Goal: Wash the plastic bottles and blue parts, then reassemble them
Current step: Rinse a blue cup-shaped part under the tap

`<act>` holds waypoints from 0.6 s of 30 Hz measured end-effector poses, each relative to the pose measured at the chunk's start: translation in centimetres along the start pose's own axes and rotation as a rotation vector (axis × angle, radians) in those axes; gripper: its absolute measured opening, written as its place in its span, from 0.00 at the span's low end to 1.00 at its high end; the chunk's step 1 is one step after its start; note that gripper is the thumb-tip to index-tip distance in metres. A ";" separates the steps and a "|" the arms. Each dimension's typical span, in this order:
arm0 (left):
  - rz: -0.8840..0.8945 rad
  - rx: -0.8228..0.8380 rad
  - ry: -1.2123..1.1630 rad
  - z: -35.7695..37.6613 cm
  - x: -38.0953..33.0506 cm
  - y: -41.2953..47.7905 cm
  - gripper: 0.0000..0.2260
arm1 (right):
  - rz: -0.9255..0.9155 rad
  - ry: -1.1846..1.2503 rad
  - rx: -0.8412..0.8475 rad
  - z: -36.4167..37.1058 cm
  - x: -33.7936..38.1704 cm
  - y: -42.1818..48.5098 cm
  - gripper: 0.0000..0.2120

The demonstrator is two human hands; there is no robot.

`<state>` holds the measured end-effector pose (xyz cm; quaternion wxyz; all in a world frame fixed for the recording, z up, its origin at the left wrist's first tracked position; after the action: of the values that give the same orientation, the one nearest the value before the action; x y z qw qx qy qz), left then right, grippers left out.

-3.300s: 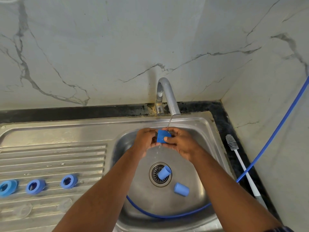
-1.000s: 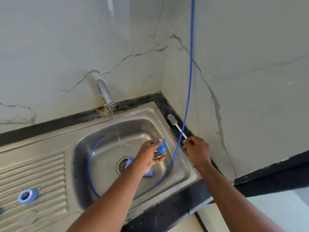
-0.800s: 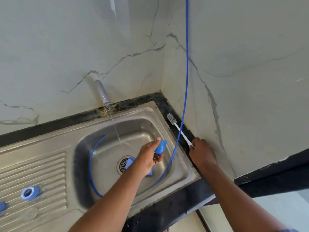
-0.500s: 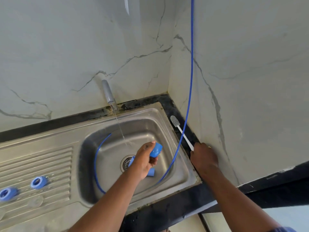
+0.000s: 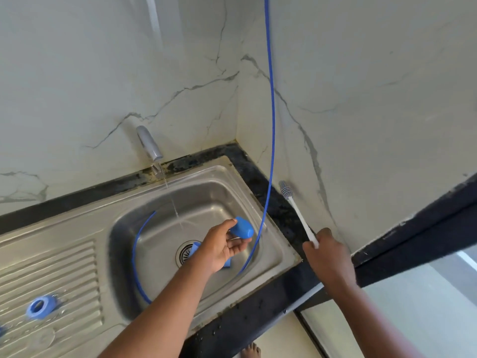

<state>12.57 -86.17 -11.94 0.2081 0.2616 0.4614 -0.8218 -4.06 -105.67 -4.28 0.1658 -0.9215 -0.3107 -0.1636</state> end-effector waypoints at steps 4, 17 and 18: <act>0.021 0.024 -0.095 -1.5 -0.2 -0.4 0.12 | 0.023 0.031 -0.068 0.0 0.2 -4.1 0.04; 0.300 -0.182 -0.275 -9.0 -6.0 -3.7 0.13 | -0.519 0.062 0.079 7.0 9.8 -10.9 0.10; 0.319 -0.197 -0.266 -9.5 -6.5 -4.2 0.12 | -0.559 0.056 0.098 7.6 10.5 -11.1 0.10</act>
<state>17.40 -75.19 -9.35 0.4189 0.1988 0.4607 -0.7568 -1.58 -88.85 -4.53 0.1672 -0.7862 -0.5554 -0.2133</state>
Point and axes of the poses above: each hand's wrist, its own y-axis towards the middle knuckle, its own z-axis out of the palm, x = y × z, the point moved 5 cm from there along y, towards the middle knuckle
